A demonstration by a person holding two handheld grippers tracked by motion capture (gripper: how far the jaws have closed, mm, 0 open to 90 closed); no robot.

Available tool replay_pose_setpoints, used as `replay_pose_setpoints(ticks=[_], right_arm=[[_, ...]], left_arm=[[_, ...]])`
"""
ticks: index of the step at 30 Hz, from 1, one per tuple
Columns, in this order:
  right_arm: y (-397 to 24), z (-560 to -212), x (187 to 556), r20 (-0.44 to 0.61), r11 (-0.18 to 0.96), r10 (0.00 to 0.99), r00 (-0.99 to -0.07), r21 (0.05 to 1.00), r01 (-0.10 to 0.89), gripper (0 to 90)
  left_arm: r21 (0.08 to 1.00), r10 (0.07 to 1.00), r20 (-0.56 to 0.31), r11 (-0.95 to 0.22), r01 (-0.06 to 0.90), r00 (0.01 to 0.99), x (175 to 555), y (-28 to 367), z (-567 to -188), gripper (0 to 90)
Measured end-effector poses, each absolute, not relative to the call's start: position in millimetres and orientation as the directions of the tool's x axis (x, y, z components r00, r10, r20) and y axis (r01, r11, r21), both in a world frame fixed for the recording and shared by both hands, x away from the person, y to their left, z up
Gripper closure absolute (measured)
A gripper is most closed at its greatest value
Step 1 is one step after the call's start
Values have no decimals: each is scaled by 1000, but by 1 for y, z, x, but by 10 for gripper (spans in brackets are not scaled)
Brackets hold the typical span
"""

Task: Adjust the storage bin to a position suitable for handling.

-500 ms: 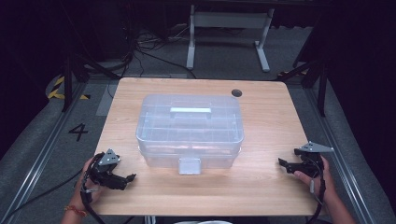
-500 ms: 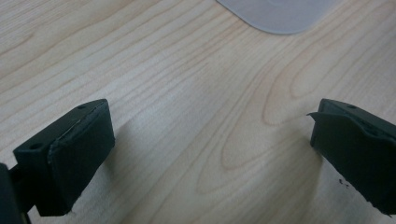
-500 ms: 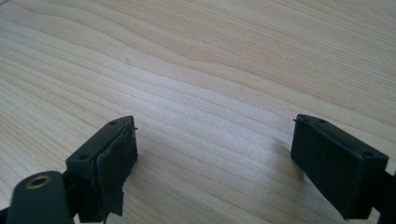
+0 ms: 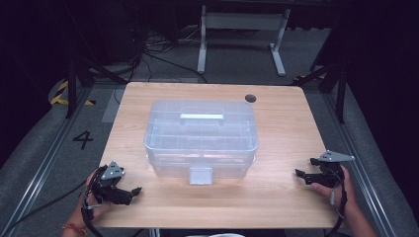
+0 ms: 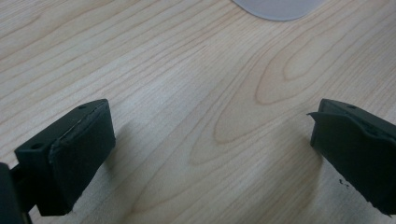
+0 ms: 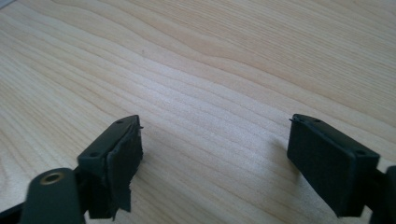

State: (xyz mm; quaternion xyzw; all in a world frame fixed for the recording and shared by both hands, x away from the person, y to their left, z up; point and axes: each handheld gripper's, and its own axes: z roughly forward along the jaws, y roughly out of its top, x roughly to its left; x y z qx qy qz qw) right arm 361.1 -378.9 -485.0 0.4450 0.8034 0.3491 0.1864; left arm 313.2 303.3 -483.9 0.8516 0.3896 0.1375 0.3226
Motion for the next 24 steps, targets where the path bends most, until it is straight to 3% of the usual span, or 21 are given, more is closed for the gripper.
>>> replay_pose_setpoints(ticks=[1,2,4,9,14,24], right_arm=[[-379,-485,360,14,360,844,-536,726,586,242],[-379,-484,359,26,354,838,-544,734,580,345],[-380,-483,358,47,346,828,-558,741,576,364],[-371,-479,358,18,384,812,-583,736,558,325],[-366,-467,358,38,351,804,-593,775,525,317],[-336,-430,355,-39,403,737,-675,827,393,321]], left_arm=[[652,749,-16,-494,575,662,313,304,-483,3],[652,750,-15,-494,575,661,312,304,-483,3],[654,747,-3,-502,566,665,313,305,-483,3],[651,753,-23,-488,582,658,311,305,-484,2],[656,747,-16,-494,572,664,310,307,-484,2],[661,758,-22,-478,579,651,309,308,-483,38]])
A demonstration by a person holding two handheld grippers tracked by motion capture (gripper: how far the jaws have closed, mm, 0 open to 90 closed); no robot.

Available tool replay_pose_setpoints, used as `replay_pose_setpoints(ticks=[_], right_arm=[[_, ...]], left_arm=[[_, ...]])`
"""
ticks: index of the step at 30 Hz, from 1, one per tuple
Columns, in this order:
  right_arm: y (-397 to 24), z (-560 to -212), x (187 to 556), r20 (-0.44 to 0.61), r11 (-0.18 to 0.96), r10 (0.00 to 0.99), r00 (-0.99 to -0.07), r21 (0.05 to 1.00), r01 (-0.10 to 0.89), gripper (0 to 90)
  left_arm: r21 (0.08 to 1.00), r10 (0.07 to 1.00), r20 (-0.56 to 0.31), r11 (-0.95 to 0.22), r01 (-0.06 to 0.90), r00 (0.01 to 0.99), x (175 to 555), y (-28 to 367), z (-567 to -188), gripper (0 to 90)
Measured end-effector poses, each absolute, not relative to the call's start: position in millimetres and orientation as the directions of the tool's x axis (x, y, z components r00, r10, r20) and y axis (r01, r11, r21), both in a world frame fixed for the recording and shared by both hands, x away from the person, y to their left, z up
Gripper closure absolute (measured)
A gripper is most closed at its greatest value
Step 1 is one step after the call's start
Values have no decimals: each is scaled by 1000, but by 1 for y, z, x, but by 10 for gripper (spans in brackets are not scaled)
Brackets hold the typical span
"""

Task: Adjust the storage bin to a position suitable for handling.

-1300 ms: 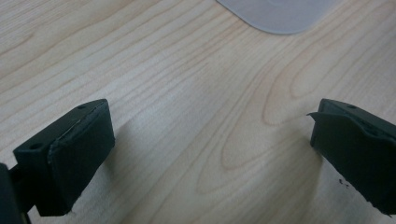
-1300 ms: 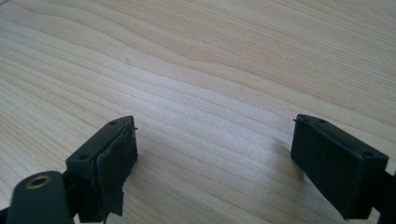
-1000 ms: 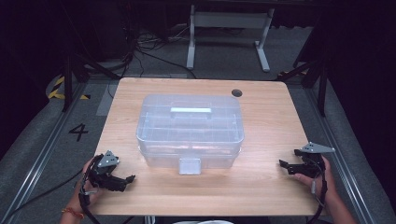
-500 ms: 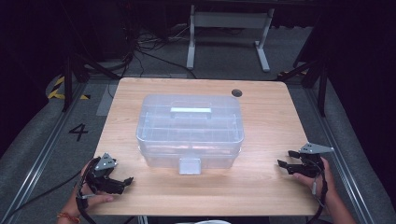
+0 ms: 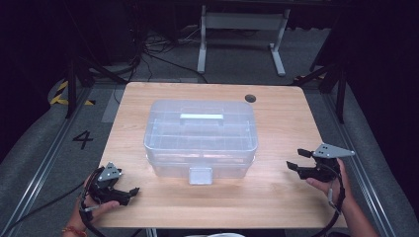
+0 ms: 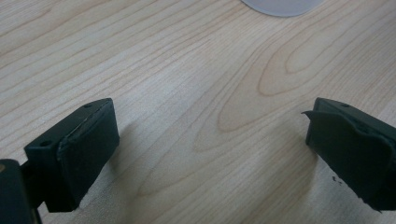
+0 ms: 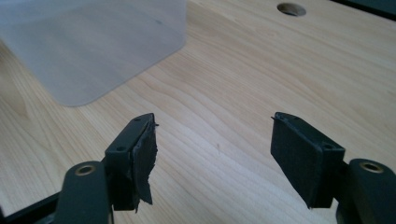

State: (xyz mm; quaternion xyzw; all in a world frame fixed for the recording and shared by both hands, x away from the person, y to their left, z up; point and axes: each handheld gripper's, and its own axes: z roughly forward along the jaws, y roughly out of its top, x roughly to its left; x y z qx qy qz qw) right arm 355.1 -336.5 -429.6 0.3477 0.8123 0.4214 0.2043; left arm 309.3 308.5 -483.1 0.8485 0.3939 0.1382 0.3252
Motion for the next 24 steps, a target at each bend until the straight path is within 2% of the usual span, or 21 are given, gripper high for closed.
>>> replay_pose_setpoints(ticks=[4,14,24], right_arm=[[-330,-420,355,-57,410,721,-691,838,359,317],[-306,-371,373,-99,396,689,-718,881,258,301],[-276,-348,388,-100,388,656,-748,895,220,292]], left_arm=[[662,760,-21,-476,578,650,309,309,-483,43],[669,772,-9,-467,578,635,309,309,-483,68],[670,773,-8,-466,578,634,309,309,-483,69]])
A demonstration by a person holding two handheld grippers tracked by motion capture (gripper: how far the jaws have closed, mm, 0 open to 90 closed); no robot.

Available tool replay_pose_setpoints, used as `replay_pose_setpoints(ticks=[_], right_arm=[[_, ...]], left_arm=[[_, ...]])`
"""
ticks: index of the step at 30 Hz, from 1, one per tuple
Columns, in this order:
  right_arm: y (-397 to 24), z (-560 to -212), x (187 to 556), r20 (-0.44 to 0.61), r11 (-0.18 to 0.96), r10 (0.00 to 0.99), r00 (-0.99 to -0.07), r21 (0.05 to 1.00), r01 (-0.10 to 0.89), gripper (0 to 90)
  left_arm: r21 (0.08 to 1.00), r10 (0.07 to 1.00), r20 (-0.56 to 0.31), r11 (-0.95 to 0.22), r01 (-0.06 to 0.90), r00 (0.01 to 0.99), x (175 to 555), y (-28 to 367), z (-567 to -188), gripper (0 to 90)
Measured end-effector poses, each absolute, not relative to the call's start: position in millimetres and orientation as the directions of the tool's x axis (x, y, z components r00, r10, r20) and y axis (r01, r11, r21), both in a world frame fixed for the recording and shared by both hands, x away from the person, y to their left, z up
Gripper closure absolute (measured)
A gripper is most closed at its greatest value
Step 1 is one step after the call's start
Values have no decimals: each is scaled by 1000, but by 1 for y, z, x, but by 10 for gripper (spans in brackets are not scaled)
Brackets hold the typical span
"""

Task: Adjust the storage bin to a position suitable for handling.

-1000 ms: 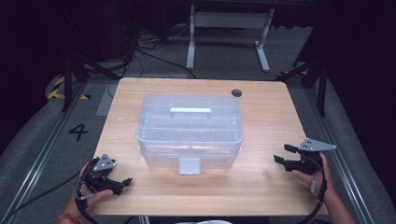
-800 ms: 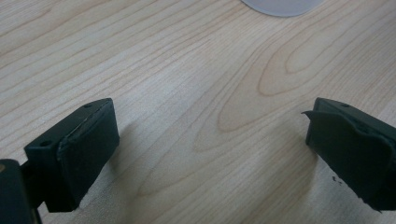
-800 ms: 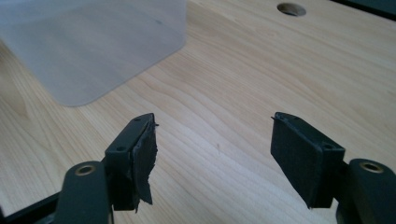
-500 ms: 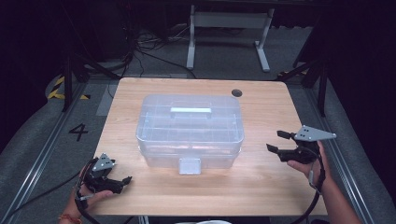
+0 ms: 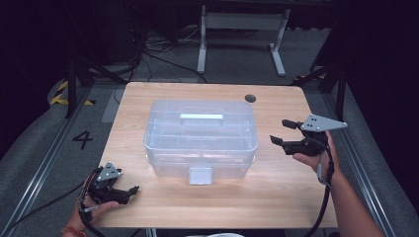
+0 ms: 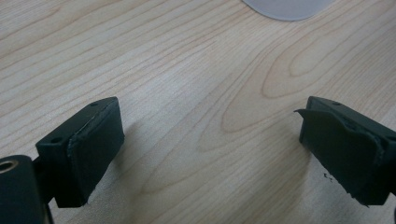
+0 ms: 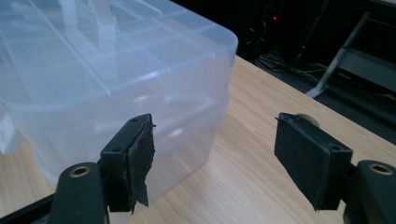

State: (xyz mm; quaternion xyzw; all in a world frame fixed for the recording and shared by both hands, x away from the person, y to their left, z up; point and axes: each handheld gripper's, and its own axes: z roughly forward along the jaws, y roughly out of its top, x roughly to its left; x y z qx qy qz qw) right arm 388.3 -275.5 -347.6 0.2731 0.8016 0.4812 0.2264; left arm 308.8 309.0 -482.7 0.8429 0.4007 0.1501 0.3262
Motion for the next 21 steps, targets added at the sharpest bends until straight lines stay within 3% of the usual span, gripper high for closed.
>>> replay_pose_setpoints(ticks=[3,12,21], right_arm=[[-269,-343,392,-71,361,646,-760,906,222,296],[-224,-314,402,-118,400,588,-800,902,161,300],[-189,-311,413,-137,449,547,-825,880,152,315]], left_arm=[[672,776,-15,-460,581,631,308,309,-483,68],[670,774,-21,-459,583,633,308,309,-483,72],[668,774,-21,-459,585,633,307,310,-483,74]])
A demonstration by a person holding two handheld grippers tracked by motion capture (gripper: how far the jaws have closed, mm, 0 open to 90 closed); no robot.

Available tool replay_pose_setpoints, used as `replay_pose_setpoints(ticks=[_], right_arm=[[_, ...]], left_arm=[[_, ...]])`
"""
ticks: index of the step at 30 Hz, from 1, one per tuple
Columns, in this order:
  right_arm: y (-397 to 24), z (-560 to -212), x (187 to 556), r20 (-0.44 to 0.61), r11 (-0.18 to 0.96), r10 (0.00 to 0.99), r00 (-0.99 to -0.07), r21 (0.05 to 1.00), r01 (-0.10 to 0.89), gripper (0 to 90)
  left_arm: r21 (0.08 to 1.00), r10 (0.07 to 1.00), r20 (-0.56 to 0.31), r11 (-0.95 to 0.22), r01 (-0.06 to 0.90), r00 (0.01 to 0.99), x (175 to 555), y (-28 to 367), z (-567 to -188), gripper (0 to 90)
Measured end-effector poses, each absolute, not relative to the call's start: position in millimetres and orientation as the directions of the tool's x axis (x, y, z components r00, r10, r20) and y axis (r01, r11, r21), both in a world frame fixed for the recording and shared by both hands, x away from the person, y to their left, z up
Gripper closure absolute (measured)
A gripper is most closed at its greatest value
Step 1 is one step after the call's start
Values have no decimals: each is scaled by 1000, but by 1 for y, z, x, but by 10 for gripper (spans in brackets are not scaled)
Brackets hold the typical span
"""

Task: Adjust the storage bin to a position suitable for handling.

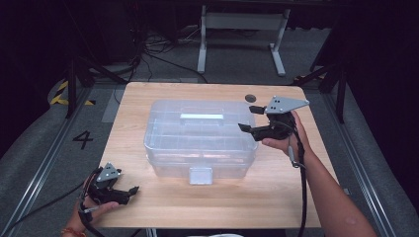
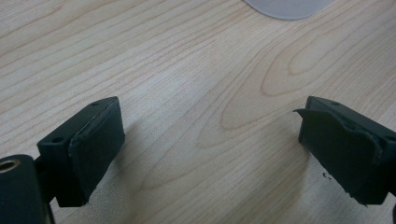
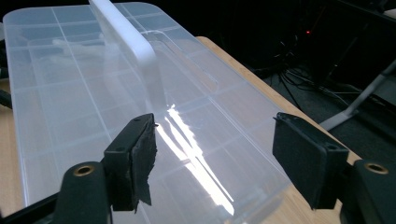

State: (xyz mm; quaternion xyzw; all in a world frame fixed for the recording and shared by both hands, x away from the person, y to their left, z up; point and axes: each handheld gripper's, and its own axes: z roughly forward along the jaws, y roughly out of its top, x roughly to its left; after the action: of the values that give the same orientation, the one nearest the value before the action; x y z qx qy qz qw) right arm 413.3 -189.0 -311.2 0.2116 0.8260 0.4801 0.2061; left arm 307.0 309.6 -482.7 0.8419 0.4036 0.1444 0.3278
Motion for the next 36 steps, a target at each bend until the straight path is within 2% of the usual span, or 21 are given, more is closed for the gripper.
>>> replay_pose_setpoints(ticks=[15,18,20,23,32,36], right_arm=[[-155,-307,429,-153,500,498,-854,855,139,350],[-151,-305,429,-186,513,510,-840,849,124,372],[-152,-305,431,-172,495,512,-841,860,126,389],[-153,-305,431,-154,493,498,-854,860,133,391],[-145,-304,419,-188,529,458,-869,843,97,387],[-138,-304,418,-196,539,446,-873,838,88,417]], left_arm=[[669,774,-21,-460,584,633,307,310,-483,74],[669,774,-22,-459,585,633,307,310,-483,74],[669,774,-21,-460,585,633,307,310,-483,74],[669,774,-21,-459,585,632,307,310,-483,74],[669,775,-21,-459,585,632,307,310,-483,74],[669,775,-21,-459,585,632,307,310,-483,76]])
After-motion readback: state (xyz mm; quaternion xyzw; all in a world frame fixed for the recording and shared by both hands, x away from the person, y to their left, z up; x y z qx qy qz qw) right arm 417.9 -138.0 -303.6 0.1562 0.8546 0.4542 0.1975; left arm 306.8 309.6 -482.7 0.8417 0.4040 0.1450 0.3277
